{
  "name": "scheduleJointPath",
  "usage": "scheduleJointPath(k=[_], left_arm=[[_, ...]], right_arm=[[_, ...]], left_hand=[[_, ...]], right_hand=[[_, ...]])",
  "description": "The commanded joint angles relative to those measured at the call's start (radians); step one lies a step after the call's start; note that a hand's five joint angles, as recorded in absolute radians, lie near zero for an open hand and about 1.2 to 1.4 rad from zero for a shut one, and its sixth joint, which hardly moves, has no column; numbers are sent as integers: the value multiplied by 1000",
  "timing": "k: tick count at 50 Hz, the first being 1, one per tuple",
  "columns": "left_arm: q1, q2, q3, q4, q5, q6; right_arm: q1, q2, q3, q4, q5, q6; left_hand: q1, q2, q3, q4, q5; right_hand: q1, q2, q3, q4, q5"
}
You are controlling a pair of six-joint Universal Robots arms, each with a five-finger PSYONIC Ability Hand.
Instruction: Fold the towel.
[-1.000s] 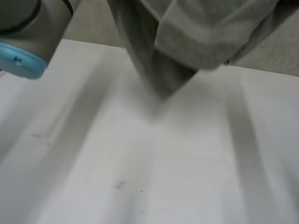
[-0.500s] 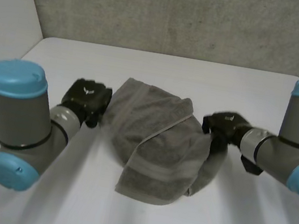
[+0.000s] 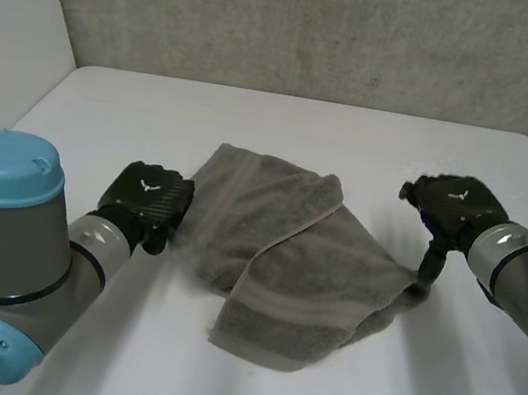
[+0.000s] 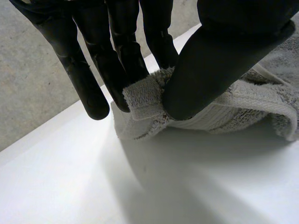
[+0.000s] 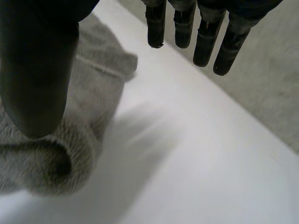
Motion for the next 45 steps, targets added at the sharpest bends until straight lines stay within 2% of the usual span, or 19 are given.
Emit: scheduleJointPath(k=[1, 5, 6, 8, 16, 22, 32, 41, 45], left_arm=[[2, -8, -2, 1, 0, 0], [10, -10, 2, 4, 0, 0], [10, -10, 2, 4, 0, 0], [18, -11, 4, 20, -2, 0], [54, -29, 2, 68, -2, 5], [84, -50, 7, 70, -2, 6], [102, -62, 13, 70, 0, 6], [102, -62, 9, 70, 0, 6], [102, -62, 9, 70, 0, 5]], right_arm=[[96, -96, 59, -67, -24, -5], [222, -93, 76, -64, -85, -87], [222, -93, 76, -64, -85, -88], [286, -67, 93, -63, -130, -197], [394, 42, 87, -66, -171, -417], [420, 116, 47, -61, -176, -456], [458, 251, -48, -67, -252, -467], [460, 319, -105, -64, -236, -493], [460, 337, -120, -64, -231, -520]], left_hand=[[219, 179, 184, 179, 209], [219, 179, 184, 179, 209], [219, 179, 184, 179, 209], [219, 179, 184, 179, 209], [219, 179, 184, 179, 209], [219, 179, 184, 179, 209], [219, 179, 184, 179, 209], [219, 179, 184, 179, 209], [219, 179, 184, 179, 209]], right_hand=[[-72, -83, -81, -87, -64], [-72, -83, -81, -87, -64], [-72, -83, -81, -87, -64], [-72, -83, -81, -87, -64], [-6, -17, -15, -21, 2], [70, 59, 62, 56, 78], [210, 199, 202, 196, 219], [346, 335, 338, 332, 354], [516, 505, 507, 501, 524]])
